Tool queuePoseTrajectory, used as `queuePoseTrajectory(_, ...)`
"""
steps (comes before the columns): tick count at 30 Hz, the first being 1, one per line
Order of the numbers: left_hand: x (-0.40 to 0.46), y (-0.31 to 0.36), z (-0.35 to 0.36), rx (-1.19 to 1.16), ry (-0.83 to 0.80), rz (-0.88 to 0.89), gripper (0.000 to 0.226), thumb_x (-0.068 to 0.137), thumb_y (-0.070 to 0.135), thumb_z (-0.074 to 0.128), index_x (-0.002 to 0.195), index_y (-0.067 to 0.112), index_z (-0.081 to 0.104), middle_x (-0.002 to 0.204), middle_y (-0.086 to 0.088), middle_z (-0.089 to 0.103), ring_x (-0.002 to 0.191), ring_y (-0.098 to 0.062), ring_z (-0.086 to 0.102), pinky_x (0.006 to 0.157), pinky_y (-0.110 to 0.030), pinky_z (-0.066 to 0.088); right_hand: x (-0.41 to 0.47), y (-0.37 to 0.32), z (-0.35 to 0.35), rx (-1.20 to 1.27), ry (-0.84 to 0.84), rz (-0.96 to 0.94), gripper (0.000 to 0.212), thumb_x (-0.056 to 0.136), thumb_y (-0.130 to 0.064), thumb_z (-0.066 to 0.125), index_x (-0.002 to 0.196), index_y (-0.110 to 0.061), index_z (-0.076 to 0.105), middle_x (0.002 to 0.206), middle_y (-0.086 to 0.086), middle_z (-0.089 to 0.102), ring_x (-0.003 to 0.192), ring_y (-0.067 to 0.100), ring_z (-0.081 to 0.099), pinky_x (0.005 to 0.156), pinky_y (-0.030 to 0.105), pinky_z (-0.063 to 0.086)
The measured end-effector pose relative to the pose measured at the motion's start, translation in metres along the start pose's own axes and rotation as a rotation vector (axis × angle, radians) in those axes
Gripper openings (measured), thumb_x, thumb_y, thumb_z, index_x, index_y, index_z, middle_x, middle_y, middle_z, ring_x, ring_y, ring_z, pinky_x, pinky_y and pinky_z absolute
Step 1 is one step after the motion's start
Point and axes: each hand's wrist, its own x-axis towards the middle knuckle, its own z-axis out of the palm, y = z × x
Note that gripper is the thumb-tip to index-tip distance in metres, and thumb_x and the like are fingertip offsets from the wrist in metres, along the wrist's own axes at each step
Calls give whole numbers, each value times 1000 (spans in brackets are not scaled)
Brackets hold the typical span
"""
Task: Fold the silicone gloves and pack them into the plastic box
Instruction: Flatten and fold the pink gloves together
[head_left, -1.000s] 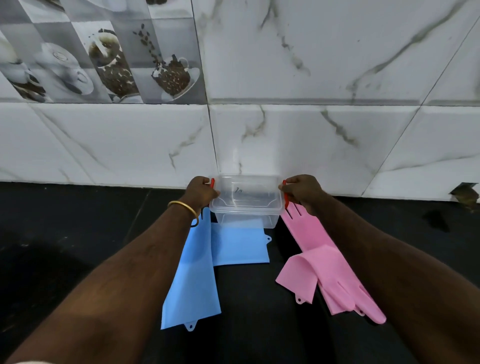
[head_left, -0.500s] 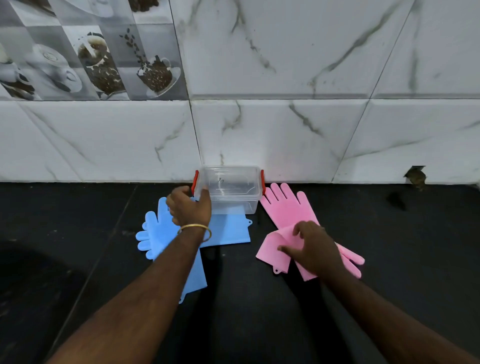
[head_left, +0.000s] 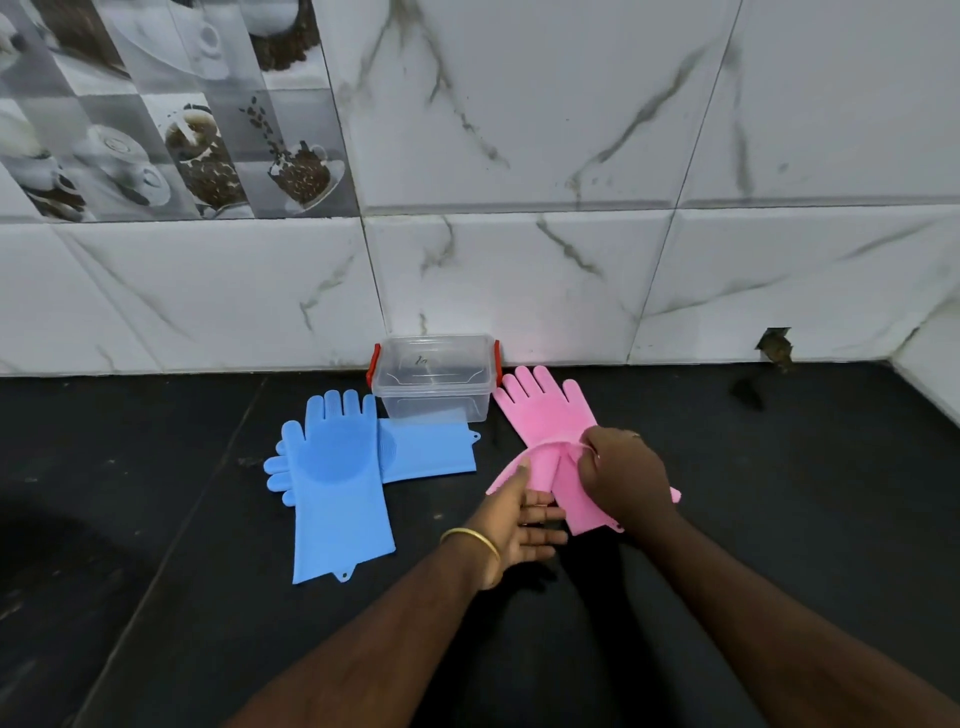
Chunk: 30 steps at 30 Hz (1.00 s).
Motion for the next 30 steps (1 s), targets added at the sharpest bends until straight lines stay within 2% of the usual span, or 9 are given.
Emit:
queuePoseTrajectory(5,9,9,26,-403,-48,-122,119,56,95,48,121,-4,52,119,-26,66,97,-41,71,87,-49,58,-5,6,-31,-53,82,-118,24,96,-22,49,108,-22,70,96,-4,74,88,16,61,70,27,48)
queuePoseTrajectory(9,23,14,42,-688,90,22,91,69,76,63,118,-1,55,116,-25,65,101,-44,66,92,-56,53,-24,18,-43,-10,86,-158,22,94,-20,54,106,-22,73,100,-5,75,92,20,62,76,36,53)
queuePoseTrajectory(12,26,33,53,-746,244,153,44,94,29,61,128,2,54,102,-21,68,101,-39,66,96,-56,51,-35,29,-48,46,86,-166,21,92,-18,57,105,-19,73,105,-3,73,92,23,64,76,41,54)
queuePoseTrajectory(14,25,50,60,-760,263,218,37,98,7,51,134,3,48,110,-23,66,108,-40,63,96,-58,50,-41,34,-50,81,160,-147,18,90,-16,60,102,-16,73,102,0,71,89,23,65,74,41,54)
queuePoseTrajectory(16,19,69,72,-740,242,265,40,97,4,48,137,8,46,123,-23,61,110,-41,61,91,-57,51,-52,33,-49,189,283,-49,11,90,-13,64,96,-16,73,95,-1,69,86,19,63,77,38,52)
queuePoseTrajectory(19,7,93,94,-602,222,332,40,95,7,51,135,10,46,117,-21,60,100,-38,61,83,-55,53,-77,10,-41,440,341,63,8,86,-18,70,86,-25,66,86,-12,62,80,6,56,74,27,46)
queuePoseTrajectory(22,-15,116,106,-282,206,423,35,91,9,58,126,11,53,115,-18,62,101,-36,61,76,-47,55,-89,-30,-36,893,4,101,10,83,-23,74,91,-27,69,80,-9,67,70,5,61,63,17,48)
queuePoseTrajectory(26,-54,163,93,406,96,690,36,86,3,61,121,6,64,111,-18,68,103,-37,64,83,-46,54,-68,-45,-52,1559,-482,459,27,88,-21,67,115,-18,68,109,5,74,77,18,71,59,26,53)
queuePoseTrajectory(30,-95,201,81,776,-98,703,28,78,3,60,104,0,69,97,-16,67,90,-27,62,84,-40,48,-42,-42,-66,2054,-628,735,44,90,-16,51,132,-3,59,124,19,68,94,30,74,70,34,61)
